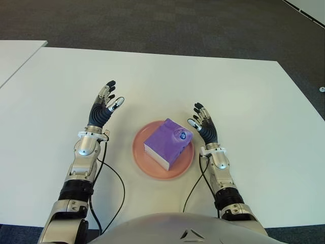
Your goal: Put the tissue paper into the plate.
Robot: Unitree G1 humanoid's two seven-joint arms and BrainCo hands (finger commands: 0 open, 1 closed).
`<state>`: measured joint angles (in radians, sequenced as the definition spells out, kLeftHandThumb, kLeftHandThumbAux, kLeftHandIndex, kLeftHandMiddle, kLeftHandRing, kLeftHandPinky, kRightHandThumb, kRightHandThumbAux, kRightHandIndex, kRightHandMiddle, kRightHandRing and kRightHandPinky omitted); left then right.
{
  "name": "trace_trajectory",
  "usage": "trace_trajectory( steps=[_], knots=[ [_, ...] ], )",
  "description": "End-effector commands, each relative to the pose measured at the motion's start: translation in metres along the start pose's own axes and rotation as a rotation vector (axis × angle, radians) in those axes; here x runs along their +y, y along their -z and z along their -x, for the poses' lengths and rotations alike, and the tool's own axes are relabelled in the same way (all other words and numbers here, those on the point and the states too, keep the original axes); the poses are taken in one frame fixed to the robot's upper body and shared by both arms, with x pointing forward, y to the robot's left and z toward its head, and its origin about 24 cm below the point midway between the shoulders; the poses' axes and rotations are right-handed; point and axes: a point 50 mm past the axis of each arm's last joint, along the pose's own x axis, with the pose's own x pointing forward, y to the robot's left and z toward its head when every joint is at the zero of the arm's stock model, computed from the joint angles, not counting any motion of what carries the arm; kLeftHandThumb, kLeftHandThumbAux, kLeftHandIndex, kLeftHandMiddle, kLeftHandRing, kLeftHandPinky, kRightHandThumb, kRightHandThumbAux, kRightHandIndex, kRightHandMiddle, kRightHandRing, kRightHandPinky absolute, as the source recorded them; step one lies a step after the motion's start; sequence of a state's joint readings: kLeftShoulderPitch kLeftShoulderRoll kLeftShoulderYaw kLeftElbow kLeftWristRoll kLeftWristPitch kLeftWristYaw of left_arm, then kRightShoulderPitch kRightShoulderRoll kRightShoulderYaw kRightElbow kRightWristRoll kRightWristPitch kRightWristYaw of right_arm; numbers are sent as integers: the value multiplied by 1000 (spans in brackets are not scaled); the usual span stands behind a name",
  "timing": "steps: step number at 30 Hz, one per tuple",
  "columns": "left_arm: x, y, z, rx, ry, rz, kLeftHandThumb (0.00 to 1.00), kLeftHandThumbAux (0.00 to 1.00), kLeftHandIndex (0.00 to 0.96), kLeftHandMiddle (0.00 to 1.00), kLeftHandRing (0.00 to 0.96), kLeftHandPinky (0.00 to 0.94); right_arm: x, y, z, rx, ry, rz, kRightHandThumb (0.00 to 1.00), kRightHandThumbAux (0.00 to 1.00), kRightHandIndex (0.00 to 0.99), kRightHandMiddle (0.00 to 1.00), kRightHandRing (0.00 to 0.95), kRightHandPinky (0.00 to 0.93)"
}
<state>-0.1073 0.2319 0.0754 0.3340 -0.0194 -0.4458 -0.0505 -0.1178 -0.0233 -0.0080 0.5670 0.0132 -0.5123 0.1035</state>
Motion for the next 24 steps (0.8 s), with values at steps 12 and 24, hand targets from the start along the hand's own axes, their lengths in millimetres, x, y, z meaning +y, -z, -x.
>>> trace_trajectory(
  steps=[12, 24],
  knots=[
    [-19, 35, 13, 112, -81, 94, 0, 443, 0, 0, 0, 0, -3, 49, 40, 275, 12, -34, 11, 598, 0, 18, 0, 0],
    [-31, 49, 26, 164, -112, 86, 0, 426, 0, 0, 0, 0, -6, 48, 39, 278, 12, -28, 5, 640, 0, 17, 0, 0]
  ],
)
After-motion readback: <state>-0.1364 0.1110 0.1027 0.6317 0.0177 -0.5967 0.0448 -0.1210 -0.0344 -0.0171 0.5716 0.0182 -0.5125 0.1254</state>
